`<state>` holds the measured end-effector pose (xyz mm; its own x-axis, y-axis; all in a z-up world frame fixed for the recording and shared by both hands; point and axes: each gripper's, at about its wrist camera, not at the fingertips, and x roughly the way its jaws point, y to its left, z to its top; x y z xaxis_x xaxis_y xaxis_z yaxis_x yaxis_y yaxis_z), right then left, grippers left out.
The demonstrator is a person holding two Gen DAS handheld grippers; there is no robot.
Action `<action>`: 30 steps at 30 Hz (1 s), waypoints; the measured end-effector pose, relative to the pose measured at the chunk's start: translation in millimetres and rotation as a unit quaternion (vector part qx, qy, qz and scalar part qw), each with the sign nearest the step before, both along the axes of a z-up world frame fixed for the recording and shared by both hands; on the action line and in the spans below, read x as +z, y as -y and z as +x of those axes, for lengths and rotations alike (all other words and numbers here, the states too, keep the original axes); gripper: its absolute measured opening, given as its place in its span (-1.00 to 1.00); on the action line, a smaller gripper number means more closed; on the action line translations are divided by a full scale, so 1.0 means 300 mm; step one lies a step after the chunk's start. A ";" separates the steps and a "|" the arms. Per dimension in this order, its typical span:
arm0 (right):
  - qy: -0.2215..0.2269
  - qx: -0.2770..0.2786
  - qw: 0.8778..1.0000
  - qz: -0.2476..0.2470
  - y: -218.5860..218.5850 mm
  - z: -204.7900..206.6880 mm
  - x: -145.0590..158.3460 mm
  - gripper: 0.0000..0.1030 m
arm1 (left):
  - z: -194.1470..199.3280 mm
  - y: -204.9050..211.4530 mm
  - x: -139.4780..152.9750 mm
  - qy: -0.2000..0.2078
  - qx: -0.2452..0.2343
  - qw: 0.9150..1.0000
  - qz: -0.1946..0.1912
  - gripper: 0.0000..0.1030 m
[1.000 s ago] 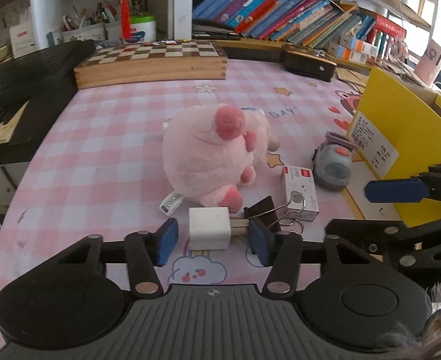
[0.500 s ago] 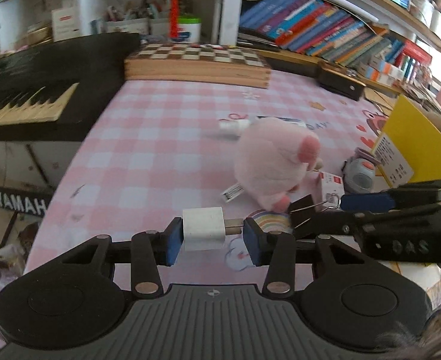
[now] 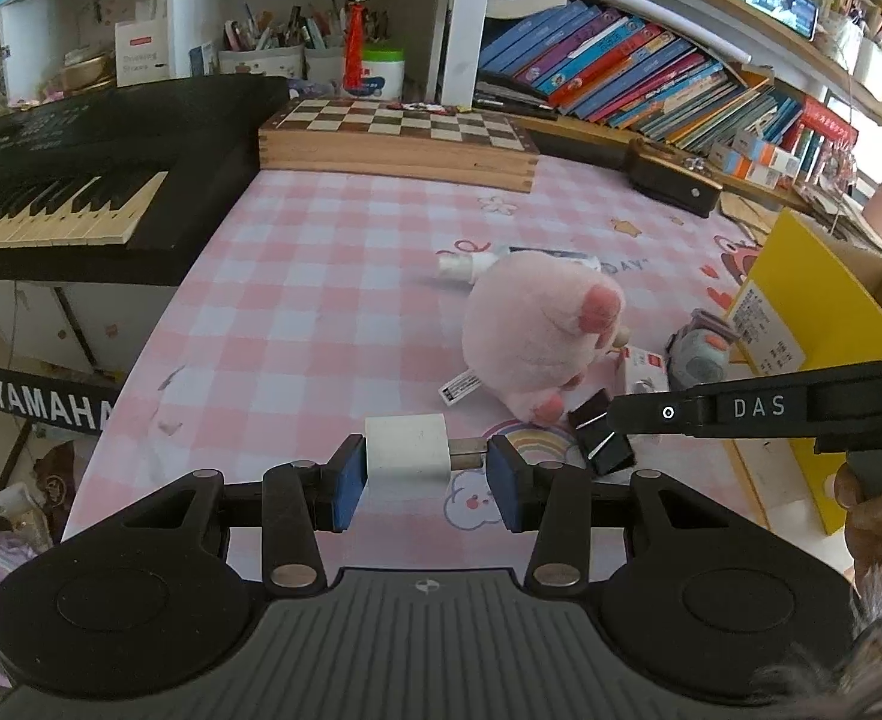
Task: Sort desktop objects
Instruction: 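Grasp the white charger with the left tool while the right tool grasps the black binder clip, then carry the charger and binder clip over the yellow box with both tools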
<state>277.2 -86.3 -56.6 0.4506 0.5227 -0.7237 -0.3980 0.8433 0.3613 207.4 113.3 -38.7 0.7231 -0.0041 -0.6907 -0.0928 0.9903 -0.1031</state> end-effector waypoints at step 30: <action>0.104 -0.021 0.994 -0.021 0.089 -0.339 0.185 -0.96 | -0.267 0.027 0.119 0.071 -0.051 0.995 -0.052 -0.21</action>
